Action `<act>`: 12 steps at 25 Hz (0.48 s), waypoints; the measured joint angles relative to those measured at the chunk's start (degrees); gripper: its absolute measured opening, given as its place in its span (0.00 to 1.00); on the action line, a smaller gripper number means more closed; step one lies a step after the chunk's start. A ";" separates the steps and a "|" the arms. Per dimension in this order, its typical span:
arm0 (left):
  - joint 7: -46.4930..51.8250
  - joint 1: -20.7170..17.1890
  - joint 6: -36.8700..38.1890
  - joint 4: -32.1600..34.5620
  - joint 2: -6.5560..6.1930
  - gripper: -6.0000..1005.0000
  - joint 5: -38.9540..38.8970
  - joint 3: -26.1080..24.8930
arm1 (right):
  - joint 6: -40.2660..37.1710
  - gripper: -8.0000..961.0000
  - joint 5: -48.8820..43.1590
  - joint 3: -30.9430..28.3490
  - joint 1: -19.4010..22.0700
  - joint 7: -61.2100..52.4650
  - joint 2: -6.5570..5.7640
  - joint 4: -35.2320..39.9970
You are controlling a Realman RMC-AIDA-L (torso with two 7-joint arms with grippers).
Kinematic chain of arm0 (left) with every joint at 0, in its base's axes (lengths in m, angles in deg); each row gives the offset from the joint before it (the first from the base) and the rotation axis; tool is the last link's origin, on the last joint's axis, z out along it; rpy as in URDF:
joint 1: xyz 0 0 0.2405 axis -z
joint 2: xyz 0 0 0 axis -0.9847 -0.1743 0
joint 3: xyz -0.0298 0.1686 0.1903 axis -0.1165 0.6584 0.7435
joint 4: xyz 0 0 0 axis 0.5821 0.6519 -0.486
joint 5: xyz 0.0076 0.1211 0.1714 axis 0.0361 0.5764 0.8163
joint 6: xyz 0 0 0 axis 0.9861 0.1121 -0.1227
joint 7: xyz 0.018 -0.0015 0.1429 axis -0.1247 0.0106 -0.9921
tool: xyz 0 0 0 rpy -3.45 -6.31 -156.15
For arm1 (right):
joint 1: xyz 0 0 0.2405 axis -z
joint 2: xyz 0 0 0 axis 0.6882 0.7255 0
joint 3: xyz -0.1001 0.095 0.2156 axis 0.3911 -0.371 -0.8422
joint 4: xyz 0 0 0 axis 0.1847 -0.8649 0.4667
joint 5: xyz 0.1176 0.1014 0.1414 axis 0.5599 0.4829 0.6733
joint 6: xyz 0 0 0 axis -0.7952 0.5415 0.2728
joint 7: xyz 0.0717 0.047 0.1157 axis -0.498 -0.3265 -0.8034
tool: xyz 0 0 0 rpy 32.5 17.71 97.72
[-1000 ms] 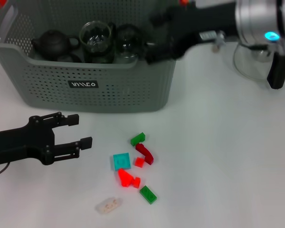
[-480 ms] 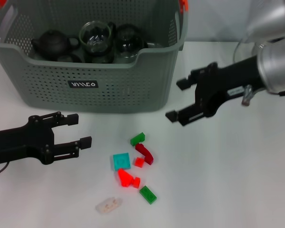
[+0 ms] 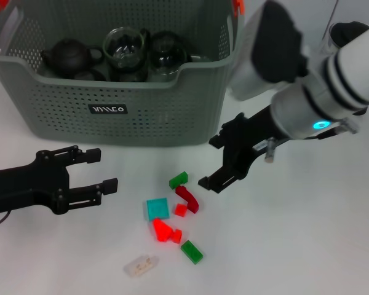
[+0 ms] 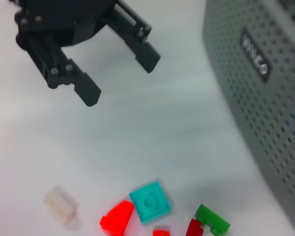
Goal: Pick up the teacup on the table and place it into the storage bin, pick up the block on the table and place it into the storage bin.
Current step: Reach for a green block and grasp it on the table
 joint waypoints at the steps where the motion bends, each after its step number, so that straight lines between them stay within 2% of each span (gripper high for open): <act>1: -0.02 -0.04 0.01 0.00 0.00 0.76 0.03 -0.01 | 0.82 0.95 -0.11 0.72 -0.74 -0.01 0.01 -1.56; 7: -0.10 -0.06 0.02 0.00 0.09 0.76 0.07 0.05 | 9.76 0.95 0.63 5.78 -4.69 -2.09 0.46 -10.58; 12: -0.10 -0.06 0.02 0.00 0.09 0.76 0.07 0.03 | 15.62 0.95 2.86 10.75 -6.07 -5.84 0.49 -13.55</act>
